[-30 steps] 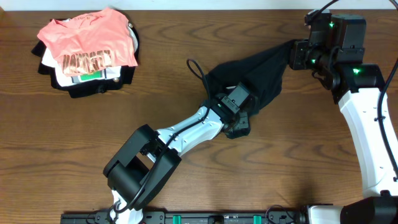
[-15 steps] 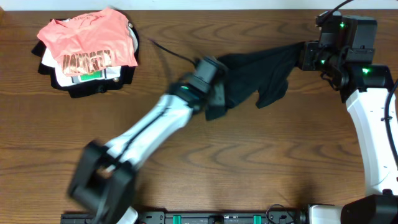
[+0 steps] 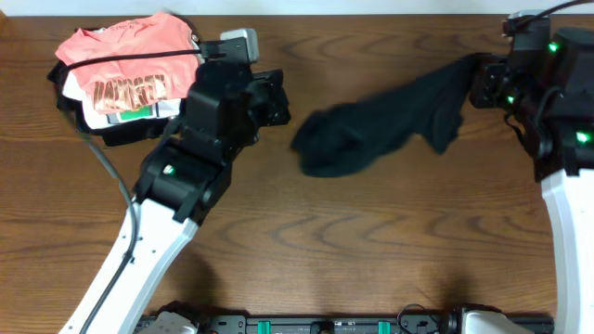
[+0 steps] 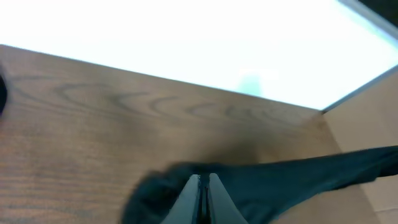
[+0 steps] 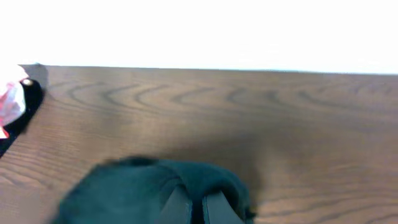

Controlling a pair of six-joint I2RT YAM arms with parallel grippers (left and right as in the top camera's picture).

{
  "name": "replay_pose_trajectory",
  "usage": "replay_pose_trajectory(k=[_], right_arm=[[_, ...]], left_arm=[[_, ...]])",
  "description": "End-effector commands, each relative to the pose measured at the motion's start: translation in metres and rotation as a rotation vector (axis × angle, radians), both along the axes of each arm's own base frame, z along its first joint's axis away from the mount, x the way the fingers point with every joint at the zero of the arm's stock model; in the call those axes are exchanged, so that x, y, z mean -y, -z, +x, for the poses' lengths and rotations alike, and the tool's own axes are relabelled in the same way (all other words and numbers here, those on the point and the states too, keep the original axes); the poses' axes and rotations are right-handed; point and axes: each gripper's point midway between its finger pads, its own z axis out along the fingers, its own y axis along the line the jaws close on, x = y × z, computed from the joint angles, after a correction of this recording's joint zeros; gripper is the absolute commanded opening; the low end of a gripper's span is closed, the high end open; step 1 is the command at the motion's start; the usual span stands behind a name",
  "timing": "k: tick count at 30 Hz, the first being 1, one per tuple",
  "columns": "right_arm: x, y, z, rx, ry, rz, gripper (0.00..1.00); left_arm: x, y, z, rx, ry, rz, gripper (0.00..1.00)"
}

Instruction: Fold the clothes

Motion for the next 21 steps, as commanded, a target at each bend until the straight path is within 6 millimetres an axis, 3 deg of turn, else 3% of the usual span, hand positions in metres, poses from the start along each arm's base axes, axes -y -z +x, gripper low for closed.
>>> replay_pose_trajectory(k=[1,4,8,14,21], right_arm=[[0.0,-0.024,-0.013,0.073,-0.028,-0.048,0.04],[0.0,-0.029,-0.019,0.081,-0.034,-0.06,0.04],[0.0,-0.022,-0.022,0.049,-0.035,-0.057,0.03],[0.0,-0.02,-0.023,0.041,-0.035,-0.056,0.03],[0.0,-0.012,-0.02,0.016,-0.038,-0.058,0.04]], left_arm=[[-0.003,-0.019,-0.006,0.051,0.007,0.002,0.06],[0.007,-0.013,-0.013,0.024,0.052,0.003,0.06],[0.028,0.017,-0.022,-0.071,0.118,0.043,0.08],[0.067,0.073,-0.032,-0.23,0.24,0.097,0.51],[0.116,0.146,-0.038,-0.365,0.425,0.177,0.64]])
